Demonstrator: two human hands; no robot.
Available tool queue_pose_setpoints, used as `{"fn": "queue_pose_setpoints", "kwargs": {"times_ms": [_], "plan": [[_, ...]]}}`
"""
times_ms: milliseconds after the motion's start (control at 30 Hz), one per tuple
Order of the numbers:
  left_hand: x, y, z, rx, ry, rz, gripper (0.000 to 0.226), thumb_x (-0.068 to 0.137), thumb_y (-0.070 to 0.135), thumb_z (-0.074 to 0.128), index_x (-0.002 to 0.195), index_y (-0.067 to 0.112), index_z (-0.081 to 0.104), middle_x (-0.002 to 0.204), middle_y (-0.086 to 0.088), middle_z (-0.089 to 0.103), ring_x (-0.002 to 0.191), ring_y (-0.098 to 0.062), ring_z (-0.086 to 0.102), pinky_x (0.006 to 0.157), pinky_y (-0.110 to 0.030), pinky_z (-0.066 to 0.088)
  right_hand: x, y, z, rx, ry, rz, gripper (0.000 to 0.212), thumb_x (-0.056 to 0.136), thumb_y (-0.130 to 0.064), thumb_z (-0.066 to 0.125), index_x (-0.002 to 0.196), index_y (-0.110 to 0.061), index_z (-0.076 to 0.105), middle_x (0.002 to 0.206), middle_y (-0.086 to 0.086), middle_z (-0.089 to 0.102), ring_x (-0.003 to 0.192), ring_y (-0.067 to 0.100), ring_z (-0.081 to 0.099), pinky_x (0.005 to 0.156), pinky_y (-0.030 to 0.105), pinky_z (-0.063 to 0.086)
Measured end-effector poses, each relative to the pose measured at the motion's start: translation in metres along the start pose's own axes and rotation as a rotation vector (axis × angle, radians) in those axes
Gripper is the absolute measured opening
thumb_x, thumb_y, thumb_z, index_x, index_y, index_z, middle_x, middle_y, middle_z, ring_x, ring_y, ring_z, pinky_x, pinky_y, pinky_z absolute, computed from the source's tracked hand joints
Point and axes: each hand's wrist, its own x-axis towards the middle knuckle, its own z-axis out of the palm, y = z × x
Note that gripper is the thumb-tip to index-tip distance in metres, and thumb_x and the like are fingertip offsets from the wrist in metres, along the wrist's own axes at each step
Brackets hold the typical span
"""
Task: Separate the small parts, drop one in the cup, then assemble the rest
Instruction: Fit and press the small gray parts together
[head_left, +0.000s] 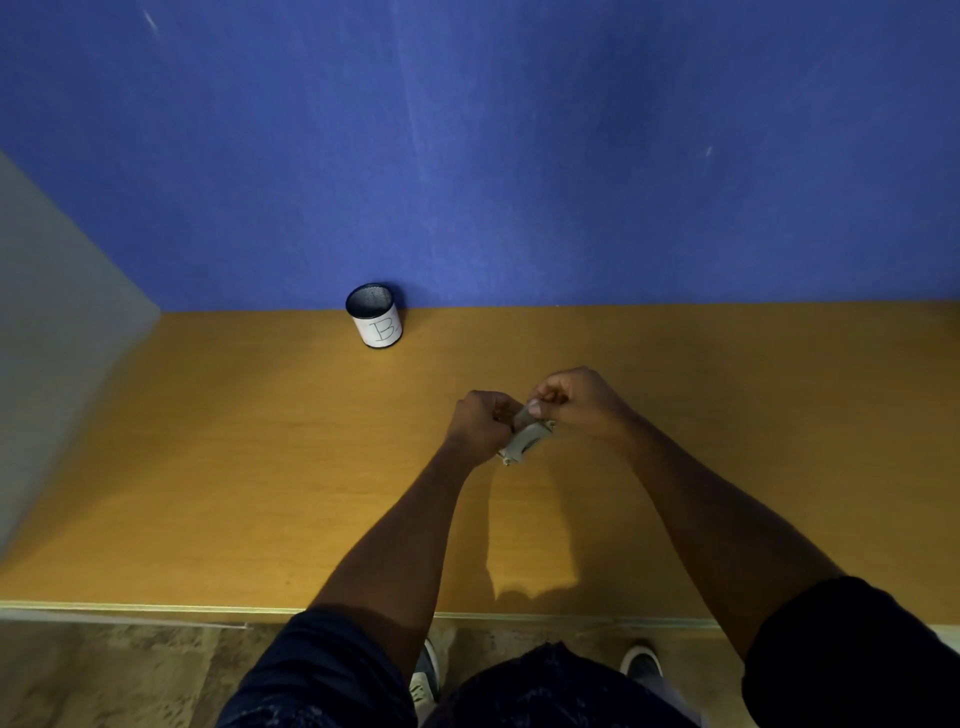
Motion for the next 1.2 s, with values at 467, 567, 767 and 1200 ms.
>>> {"fn": "queue_pose_setpoints", "kwargs": {"times_ms": [467,567,767,1200], "plan": [[0.004,0.001,0.004,-0.591,0.194,-0.338,0.027,0.084,-0.013,0.047,0.101,-0.003,0.067,0.092,-0.02,0.069,0.085,-0.032,0.067,0.073,-0.045,0.06,-0.011,0.013,0.007,0.679,0.123,0.361,0.028,0.096,-0.016,0.065,0.116,0.004,0.067,0.094,0.013,0.076,0.082,0.022,0.072,0.075,0.032,0.059],[0.006,0.0,0.006,-0.791,0.21,-0.445,0.026,0.089,-0.012,0.046,0.084,0.009,0.06,0.085,-0.014,0.067,0.074,-0.028,0.067,0.064,-0.039,0.062,-0.024,0.015,0.013,0.753,-0.043,0.382,0.027,0.093,-0.014,0.069,0.114,0.002,0.07,0.103,0.02,0.077,0.09,0.026,0.075,0.073,0.028,0.062],[0.013,0.004,0.017,-0.885,0.343,-0.55,0.021,0.098,0.001,0.051,0.081,0.011,0.059,0.089,-0.015,0.067,0.078,-0.029,0.068,0.054,-0.033,0.061,-0.024,0.007,0.022,0.863,-0.048,0.3,0.027,0.084,-0.005,0.077,0.111,-0.007,0.072,0.101,0.013,0.078,0.089,0.024,0.077,0.072,0.025,0.061],[0.002,-0.004,0.005,-1.077,0.066,-0.378,0.032,0.093,-0.014,0.044,0.102,0.012,0.06,0.095,-0.01,0.069,0.088,-0.025,0.066,0.087,-0.038,0.054,-0.019,0.001,0.019,0.662,0.141,0.238,0.027,0.08,0.014,0.072,0.099,-0.004,0.071,0.088,0.014,0.074,0.069,0.012,0.074,0.064,0.022,0.062]]}}
